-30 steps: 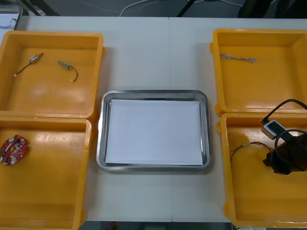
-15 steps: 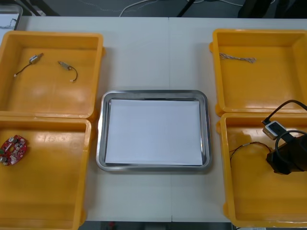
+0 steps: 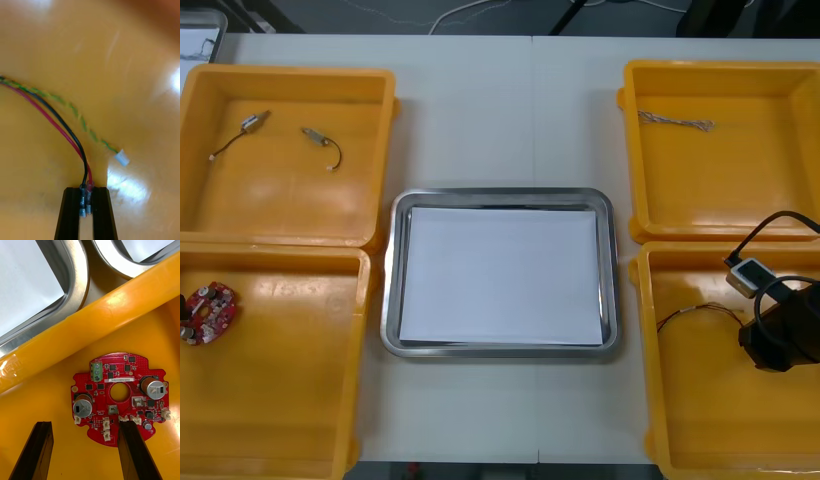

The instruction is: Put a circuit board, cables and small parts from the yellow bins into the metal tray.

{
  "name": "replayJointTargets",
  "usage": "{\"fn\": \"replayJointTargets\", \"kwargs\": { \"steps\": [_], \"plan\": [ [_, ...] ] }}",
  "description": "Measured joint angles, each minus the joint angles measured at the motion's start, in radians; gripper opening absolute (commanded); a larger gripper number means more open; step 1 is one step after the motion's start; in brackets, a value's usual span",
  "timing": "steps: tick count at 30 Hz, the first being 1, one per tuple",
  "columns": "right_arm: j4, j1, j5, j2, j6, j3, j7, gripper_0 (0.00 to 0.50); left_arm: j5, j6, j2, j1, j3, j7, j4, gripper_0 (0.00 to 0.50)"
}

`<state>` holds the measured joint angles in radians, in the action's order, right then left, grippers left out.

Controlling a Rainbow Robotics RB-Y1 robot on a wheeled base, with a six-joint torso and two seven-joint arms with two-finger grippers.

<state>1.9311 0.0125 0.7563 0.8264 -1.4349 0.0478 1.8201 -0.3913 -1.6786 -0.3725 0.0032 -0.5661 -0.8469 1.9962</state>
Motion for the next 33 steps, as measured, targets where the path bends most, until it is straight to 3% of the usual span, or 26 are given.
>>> {"fn": "replayJointTargets", "kwargs": {
  "steps": [7, 33],
  "plan": [
    [0.057, 0.001, 0.011, 0.0, -0.115, -0.05, 0.0, 0.0, 0.018, 0.05, 0.018, 0.0, 0.0, 0.0, -0.037, 0.5],
    [0.061, 0.144, 0.088, 0.0, -0.197, -0.282, 0.118, 0.0, 0.057, 0.097, 0.019, -0.001, 0.0, 0.0, -0.078, 0.5]
  ]
}}
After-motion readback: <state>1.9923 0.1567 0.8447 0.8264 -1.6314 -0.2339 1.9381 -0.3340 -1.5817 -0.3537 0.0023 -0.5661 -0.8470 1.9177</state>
